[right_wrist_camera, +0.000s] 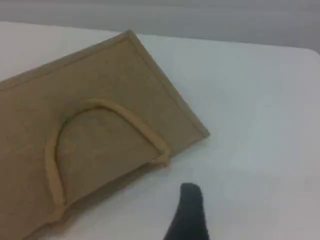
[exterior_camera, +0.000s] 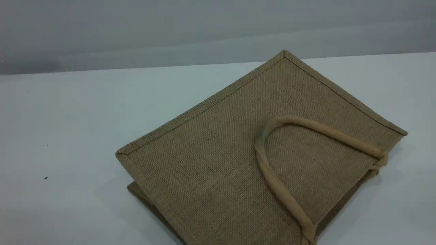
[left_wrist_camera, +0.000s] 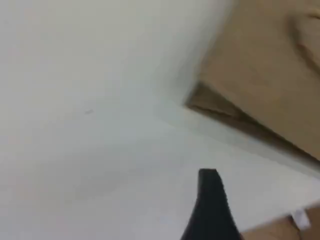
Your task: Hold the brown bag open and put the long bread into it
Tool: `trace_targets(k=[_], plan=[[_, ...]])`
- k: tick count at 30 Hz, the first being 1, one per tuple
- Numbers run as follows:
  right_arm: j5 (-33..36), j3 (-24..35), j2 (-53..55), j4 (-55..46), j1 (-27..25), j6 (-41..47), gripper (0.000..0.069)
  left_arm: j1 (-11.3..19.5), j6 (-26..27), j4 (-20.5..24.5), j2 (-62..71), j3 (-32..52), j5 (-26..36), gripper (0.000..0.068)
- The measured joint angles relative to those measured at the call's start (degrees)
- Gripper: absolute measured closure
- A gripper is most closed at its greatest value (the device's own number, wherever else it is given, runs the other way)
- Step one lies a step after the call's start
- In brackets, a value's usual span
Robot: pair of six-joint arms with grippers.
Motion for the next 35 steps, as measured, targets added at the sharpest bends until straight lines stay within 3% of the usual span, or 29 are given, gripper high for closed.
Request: trace_targets(k=[4,12,35], plan=[[0.0,0.0,0.0,0.0,0.0,0.0,0.0162,7.9,0.0,0.0,-0.84,0.0,0.0,0.0225],[0.0,0.0,0.0,0.0,0.0,0.0,0.0162,12.35,-0.06,0.0,-7.63,0.0,0.07,0.0225],[0.0,0.0,0.0,0.0,0.05,0.0,0.0162,11.96,-0.01,0.0,-7.68,-0.05,-0.11,0.0225]])
